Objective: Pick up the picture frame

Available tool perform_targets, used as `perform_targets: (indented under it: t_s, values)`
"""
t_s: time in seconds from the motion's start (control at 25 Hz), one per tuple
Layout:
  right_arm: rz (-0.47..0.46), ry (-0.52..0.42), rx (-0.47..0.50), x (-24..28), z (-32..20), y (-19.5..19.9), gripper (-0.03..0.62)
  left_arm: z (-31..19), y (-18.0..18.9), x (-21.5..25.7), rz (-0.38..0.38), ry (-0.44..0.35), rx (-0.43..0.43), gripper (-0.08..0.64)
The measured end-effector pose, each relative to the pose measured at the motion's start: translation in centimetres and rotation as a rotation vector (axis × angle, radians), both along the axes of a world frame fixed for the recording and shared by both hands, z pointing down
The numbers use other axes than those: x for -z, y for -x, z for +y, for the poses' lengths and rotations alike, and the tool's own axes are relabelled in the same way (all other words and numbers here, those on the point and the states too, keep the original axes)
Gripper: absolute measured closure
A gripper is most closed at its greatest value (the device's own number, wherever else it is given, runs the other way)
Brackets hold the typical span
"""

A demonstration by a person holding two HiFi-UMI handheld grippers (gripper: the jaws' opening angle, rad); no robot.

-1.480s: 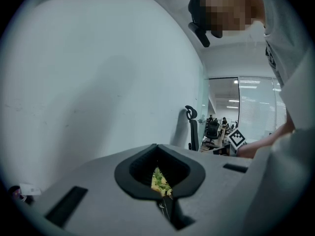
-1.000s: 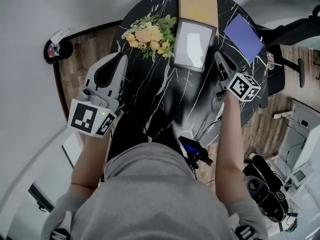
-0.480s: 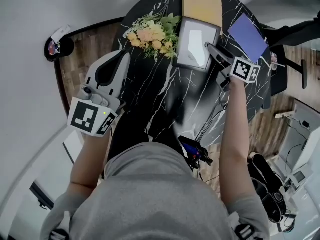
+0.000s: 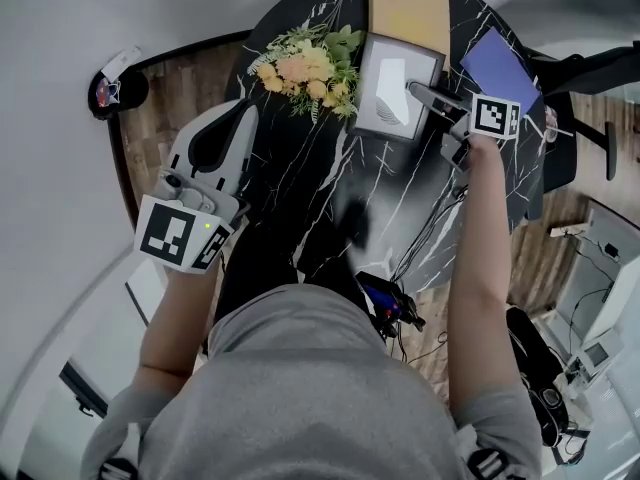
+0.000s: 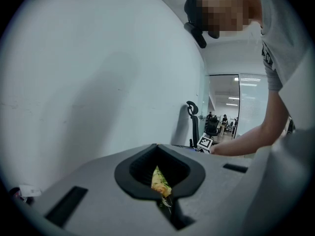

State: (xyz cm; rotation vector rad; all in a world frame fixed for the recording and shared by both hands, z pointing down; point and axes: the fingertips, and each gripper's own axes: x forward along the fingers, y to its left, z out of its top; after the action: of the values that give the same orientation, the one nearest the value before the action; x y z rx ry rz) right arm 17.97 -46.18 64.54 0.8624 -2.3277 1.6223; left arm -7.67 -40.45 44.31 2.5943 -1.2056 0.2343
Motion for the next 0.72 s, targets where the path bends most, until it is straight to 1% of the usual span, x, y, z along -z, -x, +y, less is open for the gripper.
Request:
perform_targets:
  t_s: [0.08,0.12,0.2,0.24,0.36,0.52,0.72]
  values:
    - [0.02,0.031,0.008,-0.3,0.0,-0.1,0.396,0.0,0.0,-0.1,-0.002,0.002,0.001,0.552]
    - [0.017,0.039,0.014,-0.3,0.1,0.0,0.432,0.0,0.0,-0.2,-0.002,0.003,0.002,0.552]
    - [-0.075,0.02,0.042,0.6,0.1,1.3,0.451,0.0,0.0,-0.1,0.0,0.0,0.005,0.552]
    - [-0.105,0.013,0.046,0.9,0.0,1.6,0.457,0.0,0.0,-0.1,0.001,-0.002,0.006,0.552]
    - [-0.15,0.009,0.034,1.3,0.2,1.7,0.484,0.0,0.0,0.0,0.001,-0.001,0.014,0.552]
    - [-0.216,-0.029,0.006,2.6,0.2,1.6,0.522,-0.3,-0.6,0.7,0.02,-0.015,0.02,0.552]
    - [-0.272,-0.068,-0.04,3.8,0.1,1.4,0.535,0.1,-2.1,1.2,0.03,-0.026,-0.004,0.552]
